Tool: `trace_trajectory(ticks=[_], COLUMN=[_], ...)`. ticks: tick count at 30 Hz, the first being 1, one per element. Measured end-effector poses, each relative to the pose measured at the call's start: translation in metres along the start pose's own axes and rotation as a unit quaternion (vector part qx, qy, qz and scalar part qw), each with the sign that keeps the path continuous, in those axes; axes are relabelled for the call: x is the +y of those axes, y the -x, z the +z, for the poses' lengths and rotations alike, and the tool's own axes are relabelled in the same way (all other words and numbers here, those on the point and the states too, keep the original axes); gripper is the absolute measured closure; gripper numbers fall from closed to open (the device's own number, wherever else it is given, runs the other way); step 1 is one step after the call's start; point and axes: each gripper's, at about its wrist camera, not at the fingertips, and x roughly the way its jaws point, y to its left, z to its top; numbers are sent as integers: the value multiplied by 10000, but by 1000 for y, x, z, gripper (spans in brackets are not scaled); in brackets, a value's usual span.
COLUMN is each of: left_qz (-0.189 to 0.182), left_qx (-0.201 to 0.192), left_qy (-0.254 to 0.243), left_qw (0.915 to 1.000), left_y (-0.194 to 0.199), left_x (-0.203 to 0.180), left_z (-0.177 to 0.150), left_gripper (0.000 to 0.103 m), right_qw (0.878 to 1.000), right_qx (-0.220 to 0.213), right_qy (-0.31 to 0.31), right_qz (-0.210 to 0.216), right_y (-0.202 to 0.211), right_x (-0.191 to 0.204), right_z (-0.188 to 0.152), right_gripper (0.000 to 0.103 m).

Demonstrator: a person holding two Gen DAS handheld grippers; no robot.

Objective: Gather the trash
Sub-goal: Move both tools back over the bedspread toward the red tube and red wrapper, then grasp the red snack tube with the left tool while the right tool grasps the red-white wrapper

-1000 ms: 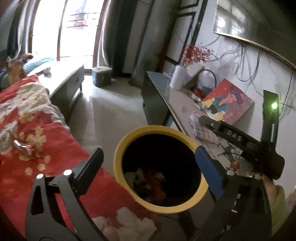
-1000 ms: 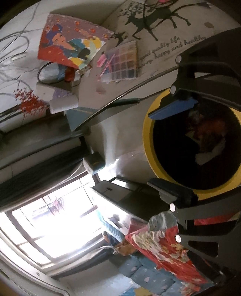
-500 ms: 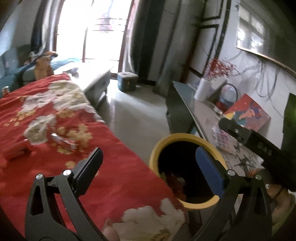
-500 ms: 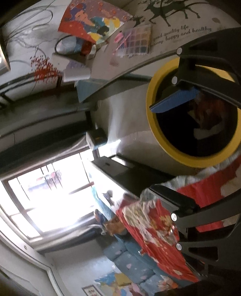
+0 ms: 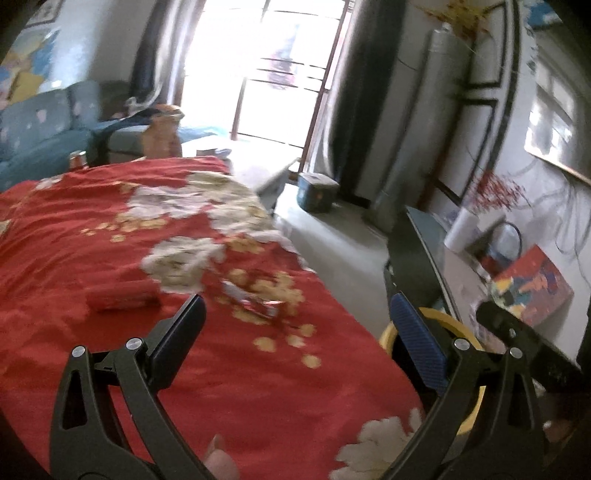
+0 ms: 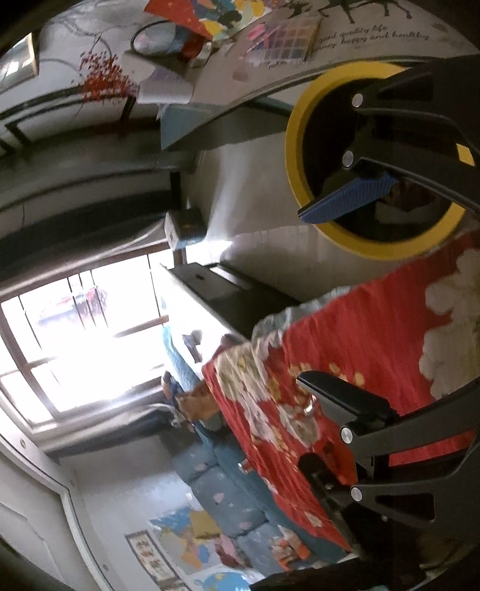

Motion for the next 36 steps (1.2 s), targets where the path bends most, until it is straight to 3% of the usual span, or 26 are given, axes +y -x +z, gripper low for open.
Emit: trace_trajectory(ticks=[13, 22, 30, 36], left_qz=[516, 765, 721, 474], left_qx=[-153, -13, 263, 526], left_qy=[728, 1091, 1667, 2101], left_qw=[9959, 9911, 9830, 9751], left_y=[17, 17, 7, -8], left_x=[75, 117, 155, 173], left_z=[6, 0, -10, -19], left_gripper=[11, 11, 11, 22], right_qw=[9955, 9880, 9819, 9786], right_qx=[399, 724, 1127, 1436], right_qy=[617, 1027, 1328, 1394], right_qz=[596, 896, 747, 487], right_y=[-26, -58, -110, -151], right_x=[78, 124, 144, 142], right_z=[-8, -5, -6, -11], right_gripper=[23, 23, 23, 24])
